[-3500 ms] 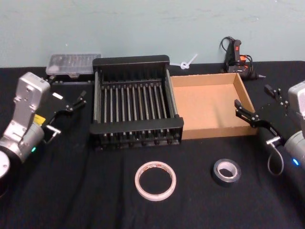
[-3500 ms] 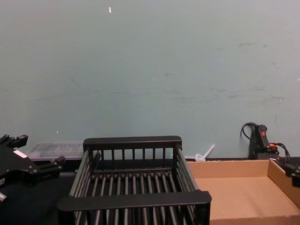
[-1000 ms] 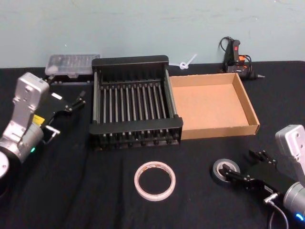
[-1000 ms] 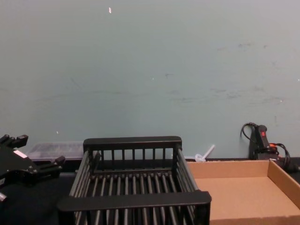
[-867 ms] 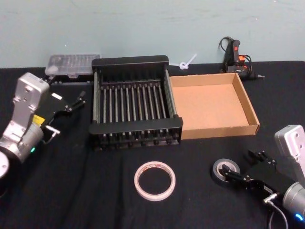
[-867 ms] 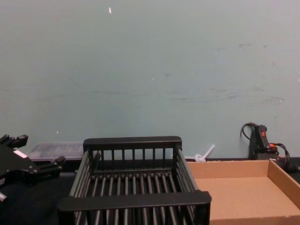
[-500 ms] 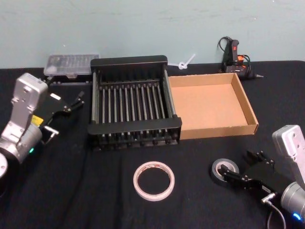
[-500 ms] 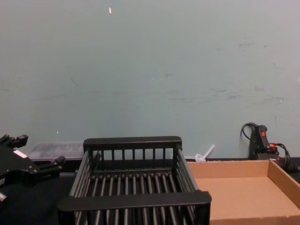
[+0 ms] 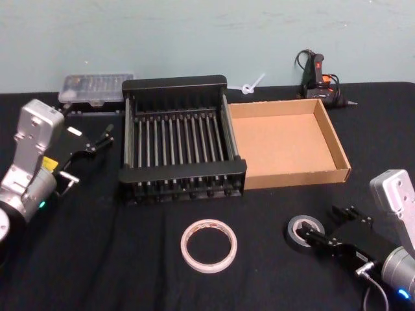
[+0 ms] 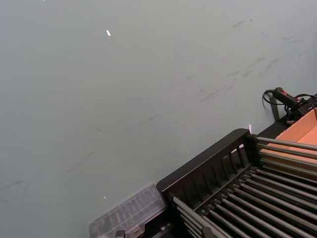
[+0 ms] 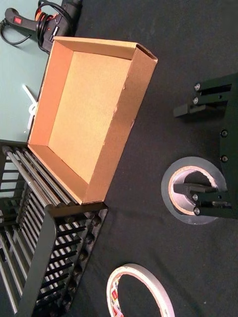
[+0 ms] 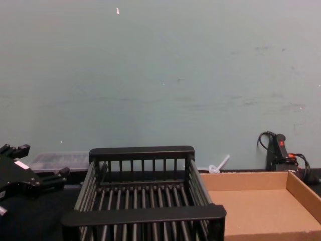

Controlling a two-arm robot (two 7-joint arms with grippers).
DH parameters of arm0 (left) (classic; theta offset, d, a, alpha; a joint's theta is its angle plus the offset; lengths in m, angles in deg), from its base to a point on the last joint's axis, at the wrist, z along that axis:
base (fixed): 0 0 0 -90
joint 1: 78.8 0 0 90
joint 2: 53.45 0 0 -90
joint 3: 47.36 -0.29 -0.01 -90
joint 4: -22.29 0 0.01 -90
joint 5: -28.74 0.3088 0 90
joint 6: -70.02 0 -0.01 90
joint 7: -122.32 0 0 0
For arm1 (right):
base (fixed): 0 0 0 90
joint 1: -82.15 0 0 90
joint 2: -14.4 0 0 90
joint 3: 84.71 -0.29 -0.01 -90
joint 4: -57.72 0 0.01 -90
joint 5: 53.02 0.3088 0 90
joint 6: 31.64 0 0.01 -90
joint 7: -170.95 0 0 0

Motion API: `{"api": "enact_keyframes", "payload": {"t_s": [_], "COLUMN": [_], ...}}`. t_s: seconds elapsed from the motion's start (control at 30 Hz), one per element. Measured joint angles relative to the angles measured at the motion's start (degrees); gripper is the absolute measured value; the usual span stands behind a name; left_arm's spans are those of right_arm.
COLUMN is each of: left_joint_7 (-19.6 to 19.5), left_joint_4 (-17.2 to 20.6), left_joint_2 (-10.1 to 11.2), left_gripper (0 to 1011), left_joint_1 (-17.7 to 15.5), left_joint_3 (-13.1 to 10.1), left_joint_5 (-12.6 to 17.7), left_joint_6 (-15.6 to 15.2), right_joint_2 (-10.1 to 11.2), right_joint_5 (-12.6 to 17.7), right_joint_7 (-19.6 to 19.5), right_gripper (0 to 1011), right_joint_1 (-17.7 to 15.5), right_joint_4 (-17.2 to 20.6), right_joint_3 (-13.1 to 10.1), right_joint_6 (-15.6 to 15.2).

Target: Pick up the white tape and place it into the black box , Pick up the silver tape and place it into the brown box.

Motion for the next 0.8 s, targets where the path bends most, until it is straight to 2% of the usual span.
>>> {"api": "enact_keyframes", "payload": {"t_s": [0.03, 0.13, 0.17, 0.27, 0.43, 0.47, 0.53, 0.63, 0.67, 0.8], "left_joint_7": [0.00, 0.00, 0.00, 0.00, 0.00, 0.00, 0.00, 0.00, 0.00, 0.00], "left_joint_4": [0.00, 0.00, 0.00, 0.00, 0.00, 0.00, 0.00, 0.00, 0.00, 0.00], "left_joint_2": [0.00, 0.00, 0.00, 0.00, 0.00, 0.00, 0.00, 0.00, 0.00, 0.00], "left_gripper": [1001, 1001, 1001, 1001, 1001, 1001, 1001, 1001, 1001, 1001], "left_joint_1": [0.00, 0.00, 0.00, 0.00, 0.00, 0.00, 0.00, 0.00, 0.00, 0.00], "left_joint_3": [0.00, 0.00, 0.00, 0.00, 0.00, 0.00, 0.00, 0.00, 0.00, 0.00], "left_joint_5": [0.00, 0.00, 0.00, 0.00, 0.00, 0.00, 0.00, 0.00, 0.00, 0.00], "left_joint_6": [0.00, 0.00, 0.00, 0.00, 0.00, 0.00, 0.00, 0.00, 0.00, 0.00], "right_joint_2": [0.01, 0.02, 0.03, 0.04, 0.07, 0.07, 0.08, 0.09, 0.09, 0.09], "right_joint_5": [0.02, 0.04, 0.05, 0.07, 0.10, 0.10, 0.11, 0.14, 0.15, 0.16], "right_joint_7": [0.00, -0.01, -0.02, -0.02, -0.03, -0.03, -0.04, -0.05, -0.06, -0.07], "right_gripper": [834, 786, 720, 648, 457, 457, 358, 300, 243, 145], "right_joint_1": [0.00, 0.00, 0.00, 0.00, 0.00, 0.00, 0.00, 0.00, 0.00, 0.00], "right_joint_4": [0.01, 0.03, 0.04, 0.05, 0.07, 0.07, 0.07, 0.07, 0.07, 0.07], "right_joint_3": [0.01, 0.03, 0.03, 0.04, 0.04, 0.04, 0.04, 0.04, 0.04, 0.04], "right_joint_6": [0.00, 0.01, 0.01, 0.02, 0.04, 0.04, 0.05, 0.06, 0.07, 0.09]}}
